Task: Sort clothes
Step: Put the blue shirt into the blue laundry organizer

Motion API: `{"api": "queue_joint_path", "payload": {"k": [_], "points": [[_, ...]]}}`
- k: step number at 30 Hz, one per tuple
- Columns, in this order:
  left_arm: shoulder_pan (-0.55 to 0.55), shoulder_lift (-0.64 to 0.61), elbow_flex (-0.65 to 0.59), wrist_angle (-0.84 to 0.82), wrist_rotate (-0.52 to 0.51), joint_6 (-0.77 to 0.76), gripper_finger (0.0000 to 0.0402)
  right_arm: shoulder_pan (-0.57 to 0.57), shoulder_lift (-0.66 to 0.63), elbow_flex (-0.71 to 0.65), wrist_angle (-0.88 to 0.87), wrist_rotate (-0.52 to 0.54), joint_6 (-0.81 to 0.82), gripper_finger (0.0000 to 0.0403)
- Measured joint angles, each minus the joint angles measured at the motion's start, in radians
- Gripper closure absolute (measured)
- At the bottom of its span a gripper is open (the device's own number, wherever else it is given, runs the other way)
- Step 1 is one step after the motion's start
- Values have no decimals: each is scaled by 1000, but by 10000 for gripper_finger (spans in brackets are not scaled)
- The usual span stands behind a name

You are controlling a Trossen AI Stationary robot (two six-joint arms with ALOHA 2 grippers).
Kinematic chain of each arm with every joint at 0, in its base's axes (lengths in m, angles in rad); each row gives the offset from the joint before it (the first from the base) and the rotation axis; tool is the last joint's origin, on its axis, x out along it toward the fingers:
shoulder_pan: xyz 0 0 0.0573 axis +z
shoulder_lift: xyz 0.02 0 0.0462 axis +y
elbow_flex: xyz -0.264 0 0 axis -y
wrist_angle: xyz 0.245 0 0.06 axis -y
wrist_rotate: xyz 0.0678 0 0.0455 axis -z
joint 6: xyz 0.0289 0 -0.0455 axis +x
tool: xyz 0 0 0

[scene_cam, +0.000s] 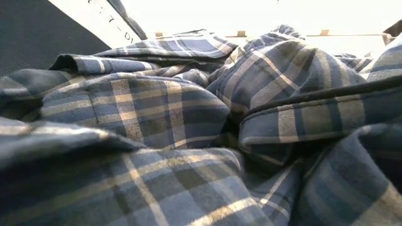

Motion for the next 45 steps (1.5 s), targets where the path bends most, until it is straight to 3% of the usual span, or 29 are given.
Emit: {"api": "queue_joint_path", "payload": {"k": [7,14,20,24,27,33,35,40,45], "points": [[-57,112,0,-22,90,-156,203,0,0,-2,0,0,-106,48],[-91,182,0,-18,168,-194,203,0,0,-2,0,0,-118,48],[-109,235,0,24,223,-11,203,0,0,-5,-1,8,-144,48],[-126,297,0,14,385,130,203,0,0,-9,-2,8,-144,48],[-127,354,0,17,403,193,203,0,1,-9,-18,8,-144,48],[-150,480,-1,26,459,72,203,0,1,-10,-80,8,-184,48],[-162,513,18,24,381,81,205,0,1,-10,-94,8,-207,48],[-200,599,163,4,75,146,214,0,-1,-10,-119,7,-287,48],[-247,756,399,-205,-139,270,223,0,-1,-10,-130,6,-332,48]]}}
